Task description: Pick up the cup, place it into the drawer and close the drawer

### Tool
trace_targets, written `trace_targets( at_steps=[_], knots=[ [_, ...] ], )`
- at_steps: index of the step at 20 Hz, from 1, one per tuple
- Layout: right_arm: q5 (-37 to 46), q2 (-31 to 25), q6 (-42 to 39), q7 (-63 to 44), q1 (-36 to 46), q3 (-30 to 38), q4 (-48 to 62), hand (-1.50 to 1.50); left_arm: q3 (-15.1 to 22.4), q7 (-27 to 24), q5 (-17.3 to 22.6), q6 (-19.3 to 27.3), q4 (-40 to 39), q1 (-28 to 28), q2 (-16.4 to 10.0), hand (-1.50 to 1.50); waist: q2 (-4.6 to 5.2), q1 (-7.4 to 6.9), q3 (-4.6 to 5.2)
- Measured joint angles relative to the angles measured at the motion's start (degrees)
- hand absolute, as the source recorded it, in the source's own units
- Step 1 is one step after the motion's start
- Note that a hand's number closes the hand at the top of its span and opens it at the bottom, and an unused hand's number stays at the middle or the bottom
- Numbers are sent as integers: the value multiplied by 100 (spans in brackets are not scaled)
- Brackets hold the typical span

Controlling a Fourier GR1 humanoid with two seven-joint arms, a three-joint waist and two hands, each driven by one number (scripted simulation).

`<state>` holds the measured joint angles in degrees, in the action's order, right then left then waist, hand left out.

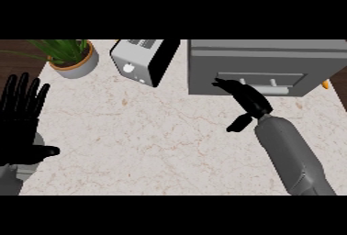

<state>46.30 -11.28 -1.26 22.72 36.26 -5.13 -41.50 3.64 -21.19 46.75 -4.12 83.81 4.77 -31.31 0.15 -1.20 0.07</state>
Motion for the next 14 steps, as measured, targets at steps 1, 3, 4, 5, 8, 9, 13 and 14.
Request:
trace_targets(
  at_steps=[1,3,4,5,8,9,13,14],
  knots=[
    [-18,3,72,171,128,76,266,-150,-51,17,5,-59,-51,32,-6,-150,-8,-10,7],
    [-85,-81,15,403,449,237,699,-150,-89,-14,8,-204,-50,-69,8,-150,-29,-33,19],
    [-109,-130,0,570,580,302,902,-150,-97,21,-1,-188,-65,-7,25,-150,-40,-46,27],
    [-123,-183,-47,699,723,356,1094,-150,-111,43,-11,-197,-69,16,29,-150,-45,-60,29],
    [-124,-294,-168,933,1097,463,1575,-150,-138,40,-56,-225,-158,125,100,-150,-47,-81,32],
    [-117,-332,-157,1024,1175,492,1702,-150,-104,17,-94,-253,-198,135,142,-150,-48,-102,38],
    [-140,-497,-296,1296,1480,618,2141,-150,-70,43,-135,-324,-193,166,182,-150,-27,-199,35],
    [-152,-513,-327,1343,1534,648,2231,-150,-76,22,-159,-340,-252,205,196,-150,-22,-207,38]
  ],
)
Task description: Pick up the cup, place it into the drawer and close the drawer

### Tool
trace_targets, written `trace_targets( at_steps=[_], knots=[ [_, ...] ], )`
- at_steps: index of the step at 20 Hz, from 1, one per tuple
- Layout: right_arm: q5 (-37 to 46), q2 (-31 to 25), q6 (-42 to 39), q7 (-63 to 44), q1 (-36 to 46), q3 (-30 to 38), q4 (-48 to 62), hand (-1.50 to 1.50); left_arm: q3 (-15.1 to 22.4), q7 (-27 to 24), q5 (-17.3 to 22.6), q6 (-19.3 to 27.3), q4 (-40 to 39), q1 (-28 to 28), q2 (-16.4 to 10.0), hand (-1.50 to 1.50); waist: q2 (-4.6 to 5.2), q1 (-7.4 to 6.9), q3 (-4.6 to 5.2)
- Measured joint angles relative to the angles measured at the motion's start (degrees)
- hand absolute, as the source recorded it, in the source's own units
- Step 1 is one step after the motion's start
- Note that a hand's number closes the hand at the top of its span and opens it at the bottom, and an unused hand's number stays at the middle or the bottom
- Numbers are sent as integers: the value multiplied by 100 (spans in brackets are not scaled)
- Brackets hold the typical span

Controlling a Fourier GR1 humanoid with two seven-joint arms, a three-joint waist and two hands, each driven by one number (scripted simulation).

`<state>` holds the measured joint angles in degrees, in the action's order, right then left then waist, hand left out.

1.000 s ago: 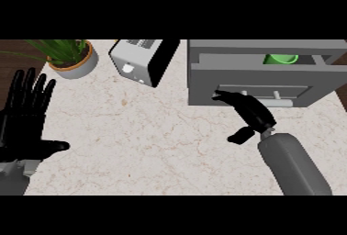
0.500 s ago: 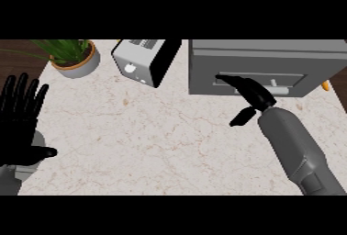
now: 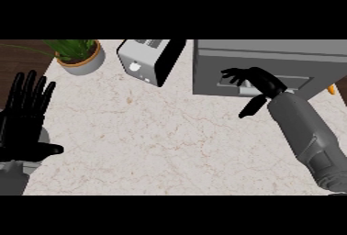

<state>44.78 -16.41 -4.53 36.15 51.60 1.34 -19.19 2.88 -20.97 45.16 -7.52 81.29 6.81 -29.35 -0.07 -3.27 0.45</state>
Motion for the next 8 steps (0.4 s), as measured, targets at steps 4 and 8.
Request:
trace_targets(
  at_steps=[4,8],
  knots=[
    [-13,-95,-177,203,128,57,264,-150,-1,88,-17,5,5,101,-8,-150,1,-59,5],
    [1,-133,-205,355,189,88,427,-150,-35,2,-80,-64,-108,87,7,-150,-3,-83,14]
  ],
)
